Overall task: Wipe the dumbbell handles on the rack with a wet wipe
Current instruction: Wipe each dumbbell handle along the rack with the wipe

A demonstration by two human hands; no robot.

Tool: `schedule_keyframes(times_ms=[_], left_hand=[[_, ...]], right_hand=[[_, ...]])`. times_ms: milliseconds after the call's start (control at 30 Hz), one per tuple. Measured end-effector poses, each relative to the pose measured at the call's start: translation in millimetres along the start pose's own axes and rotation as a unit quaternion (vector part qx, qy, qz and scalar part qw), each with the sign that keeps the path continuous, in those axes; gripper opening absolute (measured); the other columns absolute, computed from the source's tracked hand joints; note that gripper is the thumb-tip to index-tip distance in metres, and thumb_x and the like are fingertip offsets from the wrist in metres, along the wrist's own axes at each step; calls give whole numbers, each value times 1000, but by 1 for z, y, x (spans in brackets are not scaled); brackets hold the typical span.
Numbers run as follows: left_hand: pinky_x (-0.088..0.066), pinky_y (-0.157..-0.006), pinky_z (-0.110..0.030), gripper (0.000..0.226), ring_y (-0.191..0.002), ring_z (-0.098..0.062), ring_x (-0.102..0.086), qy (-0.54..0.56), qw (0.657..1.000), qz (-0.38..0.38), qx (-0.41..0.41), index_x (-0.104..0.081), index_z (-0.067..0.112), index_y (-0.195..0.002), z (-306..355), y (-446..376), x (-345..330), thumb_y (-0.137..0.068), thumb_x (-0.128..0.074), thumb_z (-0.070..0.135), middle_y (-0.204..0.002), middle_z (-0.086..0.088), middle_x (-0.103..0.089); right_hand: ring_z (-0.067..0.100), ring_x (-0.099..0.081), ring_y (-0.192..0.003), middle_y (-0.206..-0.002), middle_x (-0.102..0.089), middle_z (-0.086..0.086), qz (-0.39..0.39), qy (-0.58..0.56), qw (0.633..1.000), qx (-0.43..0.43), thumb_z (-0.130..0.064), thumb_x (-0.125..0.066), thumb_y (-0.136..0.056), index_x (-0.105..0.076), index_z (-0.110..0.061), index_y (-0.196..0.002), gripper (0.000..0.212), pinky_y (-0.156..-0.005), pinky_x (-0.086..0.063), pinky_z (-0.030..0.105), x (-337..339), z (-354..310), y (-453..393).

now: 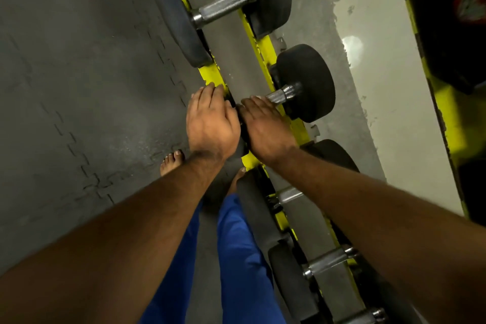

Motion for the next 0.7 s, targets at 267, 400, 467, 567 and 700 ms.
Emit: schedule_keyframes(times_ms=[267, 400, 467, 567, 700], left_hand=[[-40, -107, -49, 48, -117, -37, -56, 7, 999, 31, -33, -62, -4, -122, 0, 1, -2, -94, -36, 24, -124, -22, -63], [-39, -107, -49, 48, -118, -36, -56, 2, 999, 33, -33, -62, -4, -122, -1, 1, -3, -94, -36, 25, -124, -21, -63], [-40, -107, -49, 47, -116, -37, -56, 0, 999, 39, -35, -62, -4, -121, -1, 1, -2, -94, -36, 25, -123, -21, -63], [-40, -107, -49, 47, -115, -37, -57, -1, 998, 44, -42, -62, -4, -121, -1, 1, -4, -94, -36, 24, -123, -21, -63], [-39, -108, -48, 49, -118, -35, -56, -5, 998, 41, -37, -62, -1, -124, -3, 1, -6, -95, -35, 27, -125, -19, -62]], right_hand=[[33, -56, -122, -126, -63, 15, 16, 31, 999, 30, -13, -54, -88, -61, -5, -127, 40, -112, -34, 43, 3, 14, -5], [35, -56, -118, -120, -63, 16, 40, 11, 998, -50, -11, -37, -89, -63, -5, -121, 41, -113, -35, 45, 18, 45, -5], [35, -55, -120, -121, -62, 15, 38, 5, 998, -44, -8, -48, -89, -62, -6, -121, 35, -111, -36, 43, 12, 33, -1], [31, -55, -118, -118, -61, 11, 11, -4, 999, 44, -14, -49, -88, -61, -9, -120, 34, -107, -42, 41, 0, 0, 2], [33, -56, -119, -124, -62, 13, 33, 13, 999, 10, -10, -50, -90, -62, -8, -124, 36, -104, -41, 42, 11, 37, -2]])
Point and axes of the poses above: each hand's wrist, its own y-axis away from the middle knuckle, its own x-axis out of the back of the hand, z = x × y, the point moved 6 cm from there along -y, towards the middle knuckle
